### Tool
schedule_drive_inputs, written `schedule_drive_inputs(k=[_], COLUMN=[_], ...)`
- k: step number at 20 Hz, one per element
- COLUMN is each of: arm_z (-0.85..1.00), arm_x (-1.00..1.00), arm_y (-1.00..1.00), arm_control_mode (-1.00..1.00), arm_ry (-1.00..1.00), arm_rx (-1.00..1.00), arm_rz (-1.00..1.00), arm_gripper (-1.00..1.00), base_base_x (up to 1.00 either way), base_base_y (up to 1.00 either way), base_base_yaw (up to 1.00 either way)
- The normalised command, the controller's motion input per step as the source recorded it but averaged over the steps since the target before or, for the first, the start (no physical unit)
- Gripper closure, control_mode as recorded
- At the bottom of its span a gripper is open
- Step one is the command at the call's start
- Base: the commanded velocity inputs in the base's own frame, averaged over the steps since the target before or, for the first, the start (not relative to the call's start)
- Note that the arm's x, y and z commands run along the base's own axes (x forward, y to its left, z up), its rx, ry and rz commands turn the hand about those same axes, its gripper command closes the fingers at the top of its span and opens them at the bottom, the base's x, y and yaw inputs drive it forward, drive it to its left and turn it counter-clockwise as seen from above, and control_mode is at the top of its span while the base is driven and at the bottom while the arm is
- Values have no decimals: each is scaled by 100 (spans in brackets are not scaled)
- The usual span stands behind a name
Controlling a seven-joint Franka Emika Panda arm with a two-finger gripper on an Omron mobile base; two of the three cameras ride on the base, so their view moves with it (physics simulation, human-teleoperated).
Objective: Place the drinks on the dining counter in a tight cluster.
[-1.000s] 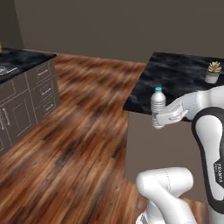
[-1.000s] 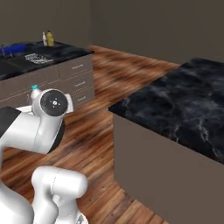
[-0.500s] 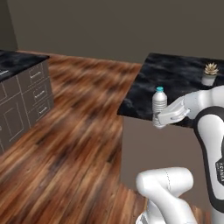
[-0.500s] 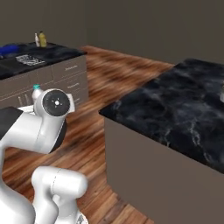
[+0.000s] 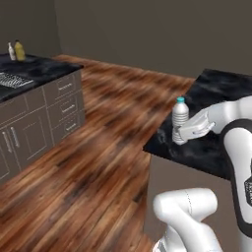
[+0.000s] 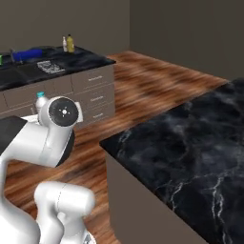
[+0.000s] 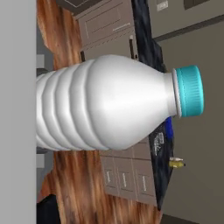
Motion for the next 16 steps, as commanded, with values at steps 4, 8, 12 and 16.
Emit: schedule_drive_inputs(k=[4,8,12,16], arm_z=[0,0,0,0], arm_x=[0,0,0,0], arm_y=[0,0,0,0], arm_control_mode=[100,100,100,100], arm_ry=[0,0,0,0], arm_rx=[0,0,0,0], arm_rz=[0,0,0,0], arm_gripper=[100,100,100,100], base_base_x=[100,100,95,100], base_base_y=[39,97,100,96], base_base_yaw=[-13,-31,-40,-53])
